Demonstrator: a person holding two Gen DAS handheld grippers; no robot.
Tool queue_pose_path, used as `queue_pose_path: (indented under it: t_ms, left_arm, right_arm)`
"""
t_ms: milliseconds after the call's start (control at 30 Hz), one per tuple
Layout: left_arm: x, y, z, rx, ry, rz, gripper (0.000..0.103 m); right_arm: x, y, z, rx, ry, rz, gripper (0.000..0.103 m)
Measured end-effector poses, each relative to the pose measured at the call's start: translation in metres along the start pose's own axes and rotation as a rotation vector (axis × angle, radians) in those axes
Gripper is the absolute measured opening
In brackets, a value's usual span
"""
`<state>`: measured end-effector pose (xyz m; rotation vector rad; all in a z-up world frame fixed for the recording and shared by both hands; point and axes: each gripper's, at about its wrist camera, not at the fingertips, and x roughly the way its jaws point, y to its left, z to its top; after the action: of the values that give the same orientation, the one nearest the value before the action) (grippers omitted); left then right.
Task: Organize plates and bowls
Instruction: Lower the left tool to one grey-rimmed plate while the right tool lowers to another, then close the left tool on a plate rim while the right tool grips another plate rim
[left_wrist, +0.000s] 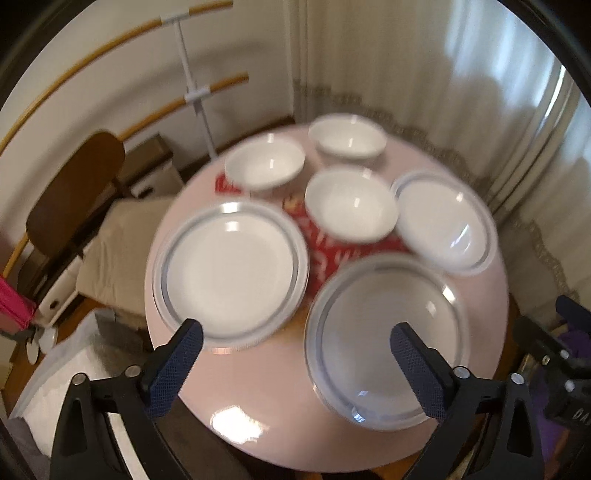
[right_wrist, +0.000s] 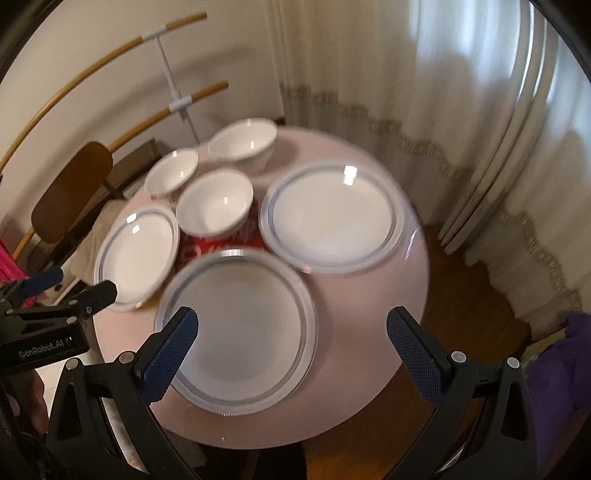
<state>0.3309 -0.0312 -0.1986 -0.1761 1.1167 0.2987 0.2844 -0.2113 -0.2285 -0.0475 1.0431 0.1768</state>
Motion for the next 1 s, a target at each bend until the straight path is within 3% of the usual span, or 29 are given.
queue_pose_path:
  t_ms: [233, 400, 467, 633, 800, 1000]
  left_arm:
    - [0.073, -0.006, 0.008, -0.056, 0.153, -0.037, 0.093]
    - [0.13, -0.01, 0.007, -0.082, 0.242, -0.082, 0.071]
    - [0.152, -0.012, 0.009, -0.098, 0.267, -0.103, 0.068]
    - [0.183, -0.017, 0.016, -0.083, 0.258, -0.137, 0.065]
    - [0.211, -0.026, 0.023, -0.073, 0.264, -0.153, 0.054]
    - [0.238, -0.033, 0.036, -0.056, 0.25, -0.155, 0.053]
  right_arm:
    - [0.061, -0.013, -0.019, 0.014, 0.16, 0.079, 0.101]
    - [0.085, -0.025, -0.029, 0.06, 0.219, 0.117, 0.082]
    - [0.092, -0.03, -0.03, 0.064, 0.234, 0.124, 0.075]
    - [0.106, -0.04, -0.034, 0.094, 0.266, 0.175, 0.065]
    - [0.117, -0.045, -0.033, 0.144, 0.291, 0.244, 0.052]
    - [0.124, -0.046, -0.035, 0.166, 0.303, 0.282, 0.034]
